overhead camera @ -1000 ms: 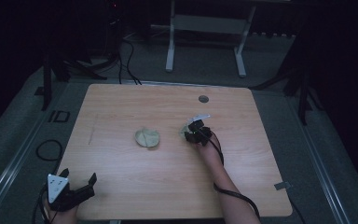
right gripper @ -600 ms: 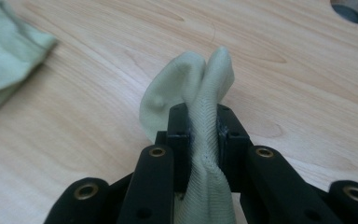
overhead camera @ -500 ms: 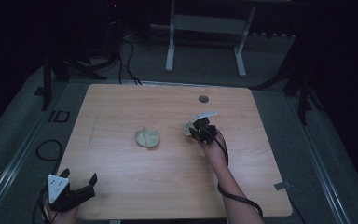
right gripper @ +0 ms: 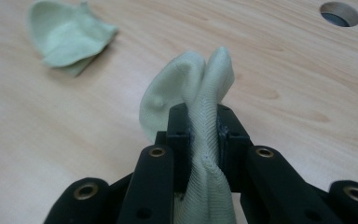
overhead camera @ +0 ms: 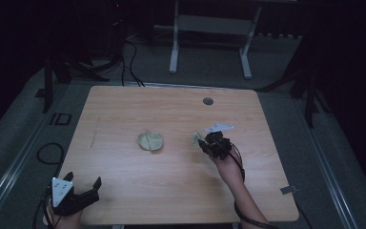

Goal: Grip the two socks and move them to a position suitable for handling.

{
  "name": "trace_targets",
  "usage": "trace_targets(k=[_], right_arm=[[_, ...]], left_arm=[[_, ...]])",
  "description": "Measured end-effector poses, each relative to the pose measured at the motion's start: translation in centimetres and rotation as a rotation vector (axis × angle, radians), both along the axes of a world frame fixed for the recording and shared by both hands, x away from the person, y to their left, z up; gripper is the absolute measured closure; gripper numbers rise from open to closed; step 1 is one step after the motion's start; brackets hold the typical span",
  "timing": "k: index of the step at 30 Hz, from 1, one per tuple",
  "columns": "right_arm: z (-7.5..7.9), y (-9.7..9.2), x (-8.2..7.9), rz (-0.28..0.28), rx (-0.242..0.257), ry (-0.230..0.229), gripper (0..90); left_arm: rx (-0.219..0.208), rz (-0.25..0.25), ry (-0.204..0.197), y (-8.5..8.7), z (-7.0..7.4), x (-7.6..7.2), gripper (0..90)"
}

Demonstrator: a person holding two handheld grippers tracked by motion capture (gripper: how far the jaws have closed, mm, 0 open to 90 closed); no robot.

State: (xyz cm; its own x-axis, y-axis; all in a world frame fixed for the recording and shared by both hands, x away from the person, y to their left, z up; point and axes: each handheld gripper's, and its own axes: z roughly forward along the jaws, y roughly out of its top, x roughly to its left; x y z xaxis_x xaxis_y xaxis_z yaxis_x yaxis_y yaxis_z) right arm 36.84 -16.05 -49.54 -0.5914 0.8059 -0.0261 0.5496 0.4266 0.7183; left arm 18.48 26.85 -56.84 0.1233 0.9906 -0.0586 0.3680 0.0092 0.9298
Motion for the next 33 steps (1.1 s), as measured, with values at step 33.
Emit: trace_targets(k=[33], right_arm=[[-5.8,0.4,-11.3,0.062,-0.101,0.014,78.1]], left_arm=[[0.004,-0.097,-0.024,-2.5,0.4,0.6,2.0]])
